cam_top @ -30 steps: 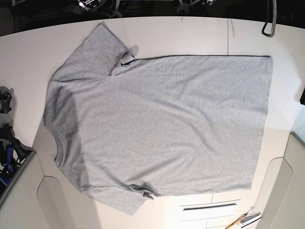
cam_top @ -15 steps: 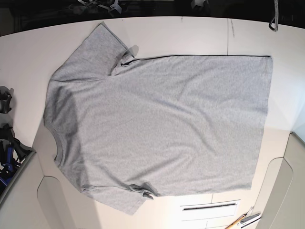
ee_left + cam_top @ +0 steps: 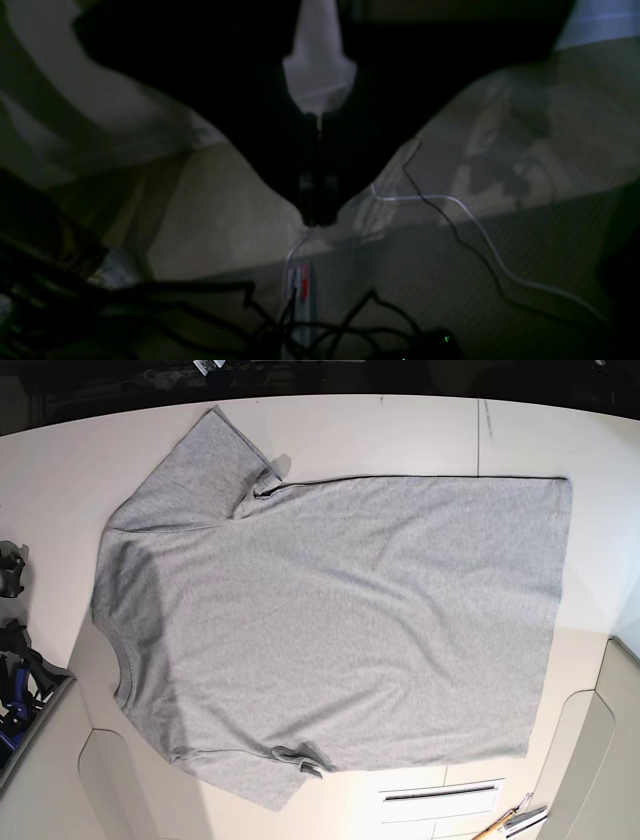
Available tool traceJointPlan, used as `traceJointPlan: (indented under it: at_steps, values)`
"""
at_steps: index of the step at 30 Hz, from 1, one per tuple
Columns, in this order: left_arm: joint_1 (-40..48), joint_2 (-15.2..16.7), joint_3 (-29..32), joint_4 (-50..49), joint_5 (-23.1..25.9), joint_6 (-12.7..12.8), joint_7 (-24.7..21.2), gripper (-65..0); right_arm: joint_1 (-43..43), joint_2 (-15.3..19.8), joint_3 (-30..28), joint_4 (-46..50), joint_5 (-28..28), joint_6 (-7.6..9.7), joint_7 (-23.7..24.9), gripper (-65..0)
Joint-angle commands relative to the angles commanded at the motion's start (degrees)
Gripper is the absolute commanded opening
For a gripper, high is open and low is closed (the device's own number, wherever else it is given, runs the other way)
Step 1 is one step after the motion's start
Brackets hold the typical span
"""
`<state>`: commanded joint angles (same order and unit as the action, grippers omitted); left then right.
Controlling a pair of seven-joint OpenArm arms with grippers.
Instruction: Fold the T-shirt properly
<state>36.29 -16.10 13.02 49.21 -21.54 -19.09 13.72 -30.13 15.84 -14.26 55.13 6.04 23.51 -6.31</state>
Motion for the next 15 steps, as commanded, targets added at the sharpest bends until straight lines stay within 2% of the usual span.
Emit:
traceJointPlan:
  at_steps: [3, 6, 10, 13, 15]
  values:
    - [3.82, -0.48, -0.74, 5.35, 0.81, 0.02, 0.00, -65.0, -4.09, 1.75, 0.00, 4.90, 1.95, 1.22, 0.00, -65.0]
    - [7.21, -1.25, -0.76, 10.67, 1.62, 0.07, 0.02, -65.0, -8.35, 4.31, 0.00, 10.49, 2.14, 4.02, 0.02, -65.0]
    - [11.58, -3.08, -0.79, 16.81, 2.51, 1.03, 0.00, -65.0, -14.32, 9.46, 0.00, 20.26, 5.05, 4.15, 0.02, -65.0]
    - [14.62, -5.03, -0.79, 21.75, 2.51, 3.76, 0.00, -65.0, -18.56, 13.40, 0.48, 28.52, 6.47, 4.42, 0.02, -65.0]
    - [16.65, -6.14, -1.36, 25.53, 2.51, 4.59, 0.02, -65.0, -21.66, 15.08, 2.05, 33.79, 6.47, 5.33, 0.02, -65.0]
